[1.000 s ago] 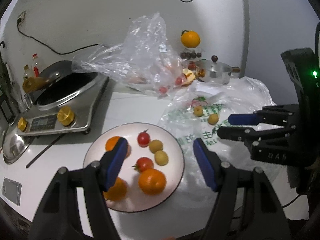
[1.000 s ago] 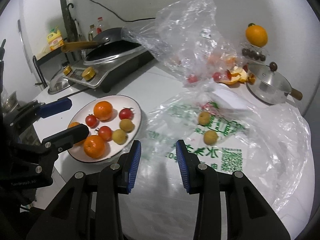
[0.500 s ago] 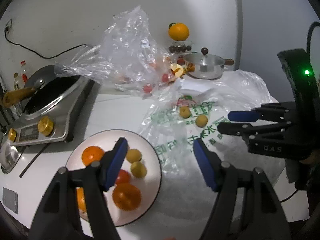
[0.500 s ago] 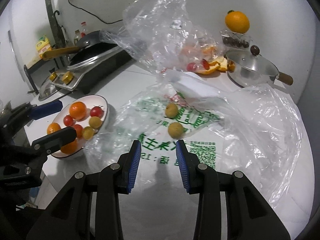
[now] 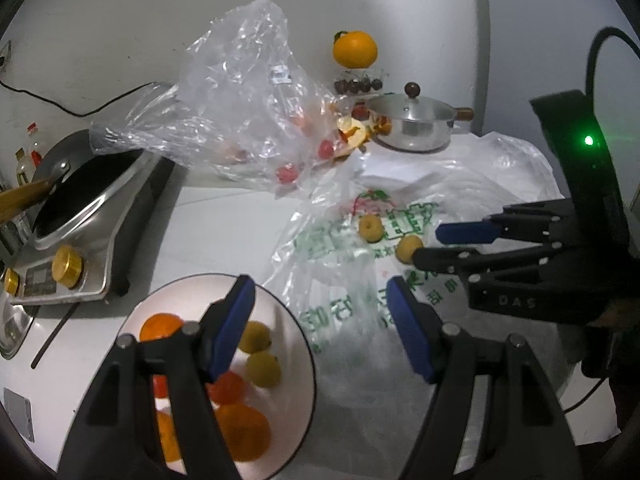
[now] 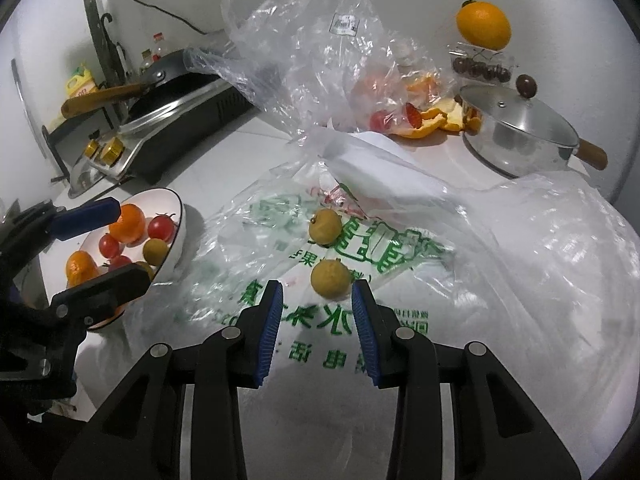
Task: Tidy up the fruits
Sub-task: 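Move both grippers back over the yellow fruits on the bag, then grasp a small yellow fruit with the right gripper while the left gripper grasps another, then carry both yellow fruits over the white plate and lower the left one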
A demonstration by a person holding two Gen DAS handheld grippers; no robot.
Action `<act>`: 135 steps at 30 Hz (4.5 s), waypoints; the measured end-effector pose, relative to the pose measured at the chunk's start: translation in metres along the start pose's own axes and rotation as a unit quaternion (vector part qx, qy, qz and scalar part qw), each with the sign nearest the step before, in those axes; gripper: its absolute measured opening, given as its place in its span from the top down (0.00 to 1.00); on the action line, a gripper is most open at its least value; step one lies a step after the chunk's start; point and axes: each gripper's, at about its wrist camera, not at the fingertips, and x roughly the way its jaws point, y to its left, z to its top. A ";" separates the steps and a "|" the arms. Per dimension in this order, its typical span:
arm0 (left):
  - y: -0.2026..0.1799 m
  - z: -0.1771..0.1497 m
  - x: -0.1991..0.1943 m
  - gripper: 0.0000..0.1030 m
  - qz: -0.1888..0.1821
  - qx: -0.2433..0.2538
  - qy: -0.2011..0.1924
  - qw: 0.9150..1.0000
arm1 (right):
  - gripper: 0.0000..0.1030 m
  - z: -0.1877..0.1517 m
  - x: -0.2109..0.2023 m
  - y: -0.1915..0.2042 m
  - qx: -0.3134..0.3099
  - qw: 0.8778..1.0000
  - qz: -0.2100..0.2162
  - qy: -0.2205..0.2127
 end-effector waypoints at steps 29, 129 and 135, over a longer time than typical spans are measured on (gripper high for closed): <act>-0.039 0.034 0.054 0.33 -0.027 0.025 0.021 0.999 | 0.73 0.007 0.004 -0.042 0.006 1.000 0.011 0.006; 0.084 -0.051 -0.034 0.76 -0.001 -0.064 0.018 0.998 | 0.73 -0.003 -0.033 0.111 -0.083 0.996 0.017 -0.010; 0.100 -0.054 -0.027 0.76 0.010 -0.072 0.024 0.997 | 0.73 -0.001 -0.026 0.117 -0.085 0.996 0.020 -0.003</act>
